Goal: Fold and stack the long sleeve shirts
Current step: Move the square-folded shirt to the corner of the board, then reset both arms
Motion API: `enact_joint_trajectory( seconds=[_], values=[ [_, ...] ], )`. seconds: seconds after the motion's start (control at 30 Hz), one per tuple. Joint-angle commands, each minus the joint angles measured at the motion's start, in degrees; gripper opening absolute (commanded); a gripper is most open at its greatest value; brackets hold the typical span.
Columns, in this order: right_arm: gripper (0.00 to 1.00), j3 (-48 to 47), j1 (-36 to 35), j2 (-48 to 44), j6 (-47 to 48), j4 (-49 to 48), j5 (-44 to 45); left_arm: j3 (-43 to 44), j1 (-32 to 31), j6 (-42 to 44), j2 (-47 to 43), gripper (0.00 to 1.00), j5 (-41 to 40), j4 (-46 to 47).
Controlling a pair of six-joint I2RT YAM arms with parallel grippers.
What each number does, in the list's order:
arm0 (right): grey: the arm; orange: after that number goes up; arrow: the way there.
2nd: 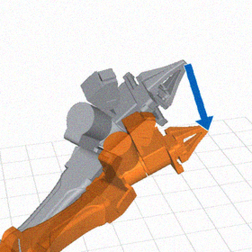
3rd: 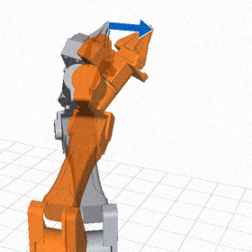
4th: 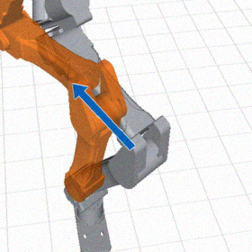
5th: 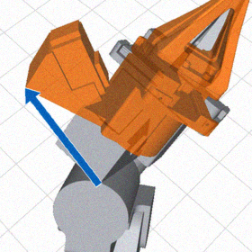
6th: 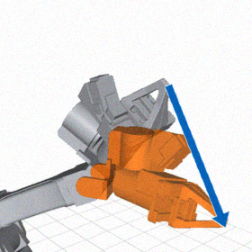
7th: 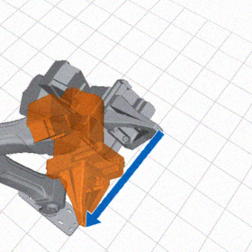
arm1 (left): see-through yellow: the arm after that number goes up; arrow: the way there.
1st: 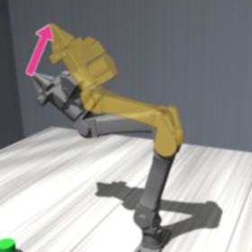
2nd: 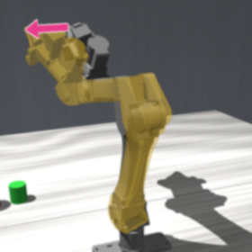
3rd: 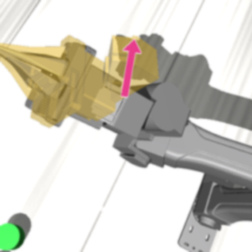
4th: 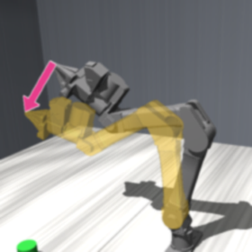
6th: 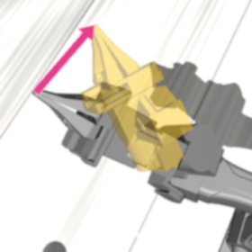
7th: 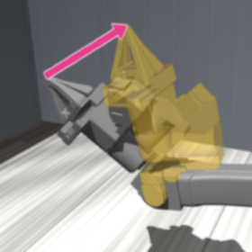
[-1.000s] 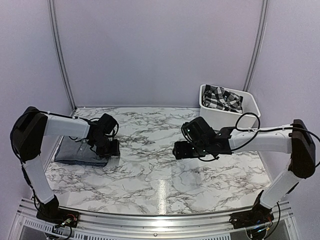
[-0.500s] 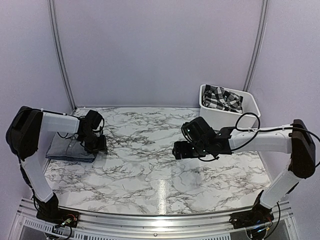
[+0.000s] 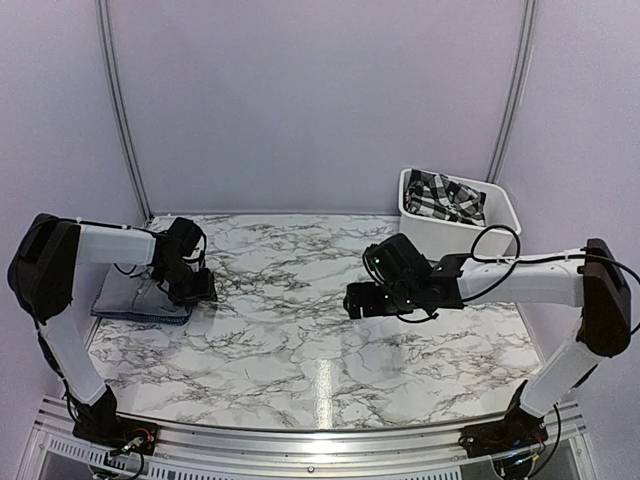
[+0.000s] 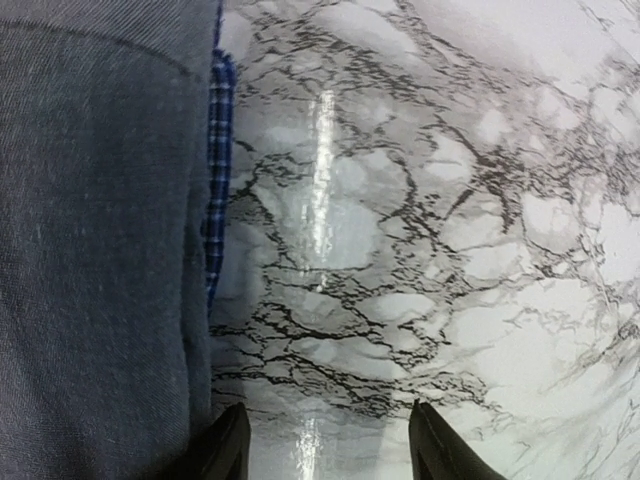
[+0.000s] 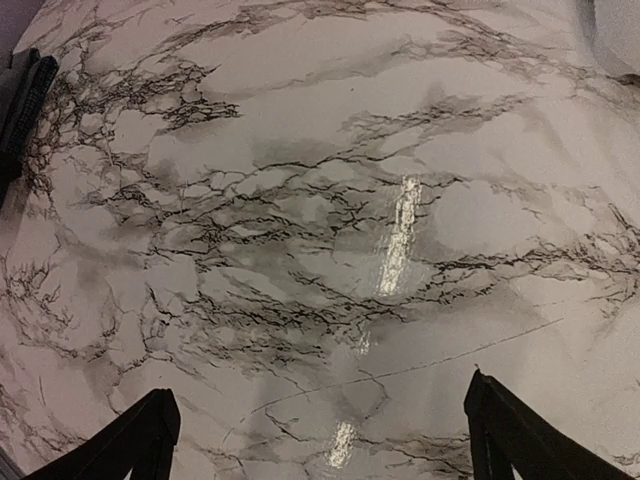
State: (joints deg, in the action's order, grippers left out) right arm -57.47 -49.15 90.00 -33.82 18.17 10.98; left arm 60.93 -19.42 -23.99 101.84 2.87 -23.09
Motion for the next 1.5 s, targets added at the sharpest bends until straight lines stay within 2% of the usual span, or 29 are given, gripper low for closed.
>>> enact_joint_trajectory(
  seconds=[0.0,0.1,0.27,0.43,0.63,1.1,1.47],
  values=[
    [0.97,-2.9,0.2,0.5,0.7,1.2,1.6,2.6,-1.2,1.8,-4.1,0.64,3.2,-2.3],
    [0.98,-4.0,0.3,0.4,0.6,1.1,3.1,4.4,-3.6,2.6,-5.9,0.8,3.7,-2.0],
    [0.99,-5.3,0.2,-0.8,-0.1,-0.3,5.7,6.6,-8.1,2.5,-9.1,0.99,3.8,-0.6],
    [0.99,-3.2,0.2,-4.4,0.0,-6.9,5.9,6.7,-12.8,2.5,-13.5,0.99,3.8,2.9],
    [0.99,-3.2,0.2,-10.4,4.1,-10.8,10.9,4.3,-16.8,2.1,-20.2,0.99,1.3,7.4],
    [0.99,-3.2,0.2,-24.7,12.4,-8.8,21.8,-1.0,-17.0,-0.3,-32.0,0.99,-5.1,14.0],
    [0.98,-1.5,0.2,-26.8,12.0,-9.3,25.7,-1.5,-17.0,0.7,-34.4,0.99,-8.6,14.9]
  ],
)
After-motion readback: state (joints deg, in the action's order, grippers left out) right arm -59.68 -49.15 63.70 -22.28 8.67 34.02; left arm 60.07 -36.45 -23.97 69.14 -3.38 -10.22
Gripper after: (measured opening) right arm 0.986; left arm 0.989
